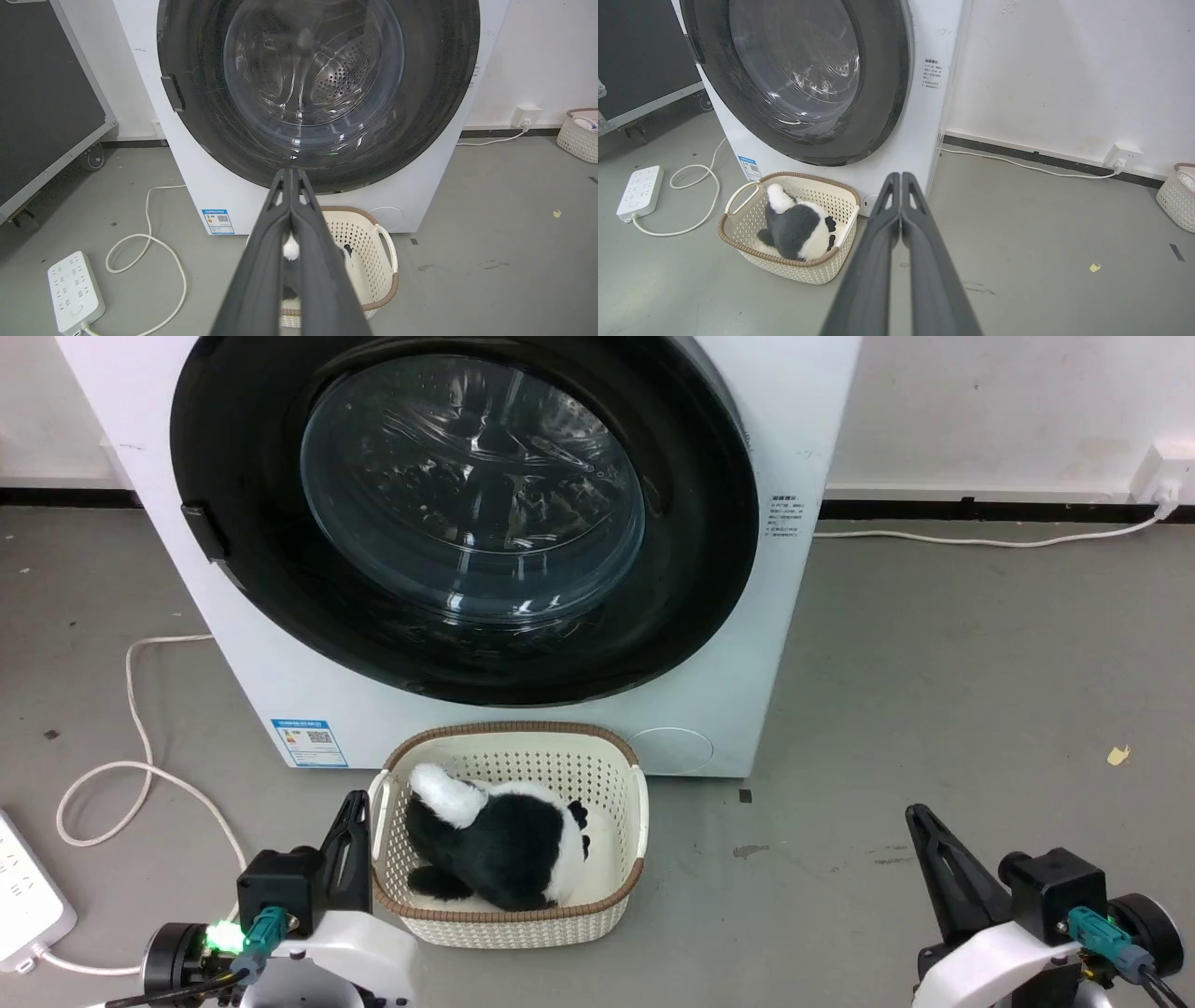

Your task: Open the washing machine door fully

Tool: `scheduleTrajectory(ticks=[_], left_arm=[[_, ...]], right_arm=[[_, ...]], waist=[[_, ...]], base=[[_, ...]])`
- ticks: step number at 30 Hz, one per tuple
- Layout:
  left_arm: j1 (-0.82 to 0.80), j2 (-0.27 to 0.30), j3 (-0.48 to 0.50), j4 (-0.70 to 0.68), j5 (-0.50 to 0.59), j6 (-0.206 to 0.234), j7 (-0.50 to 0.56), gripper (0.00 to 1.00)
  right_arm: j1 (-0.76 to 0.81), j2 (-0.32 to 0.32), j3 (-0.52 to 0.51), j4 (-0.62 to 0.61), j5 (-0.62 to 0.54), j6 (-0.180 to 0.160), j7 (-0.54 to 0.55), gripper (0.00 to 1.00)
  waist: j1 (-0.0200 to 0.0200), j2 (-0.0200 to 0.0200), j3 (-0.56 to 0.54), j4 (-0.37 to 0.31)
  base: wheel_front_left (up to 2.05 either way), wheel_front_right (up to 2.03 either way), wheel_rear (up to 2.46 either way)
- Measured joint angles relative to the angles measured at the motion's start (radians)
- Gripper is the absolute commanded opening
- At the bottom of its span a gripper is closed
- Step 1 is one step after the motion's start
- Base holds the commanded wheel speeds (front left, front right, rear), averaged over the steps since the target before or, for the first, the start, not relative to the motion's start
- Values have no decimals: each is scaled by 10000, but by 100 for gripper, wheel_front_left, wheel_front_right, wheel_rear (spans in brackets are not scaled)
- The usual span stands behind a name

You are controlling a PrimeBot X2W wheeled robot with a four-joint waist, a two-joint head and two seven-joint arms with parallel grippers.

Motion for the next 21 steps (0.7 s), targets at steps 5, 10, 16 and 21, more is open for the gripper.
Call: scheduleTrajectory(ticks=[5,10,16,21], left_arm=[[0,0,-8,0,0,0,0,0],[-3,0,-2,6,-19,0,0,100],[-3,0,-27,15,-23,2,-6,100],[-3,-2,-125,35,-44,36,-104,100]], right_arm=[[0,0,-6,0,0,0,0,0],[5,0,4,-2,2,0,0,100],[6,0,4,-2,12,0,-13,100],[7,0,-4,6,33,0,-104,100]], waist=[[0,0,0,0],[0,0,0,0],[0,0,1,-2],[0,0,6,-4]], base=[[0,0,0],[0,0,0],[0,0,0],[0,0,0]])
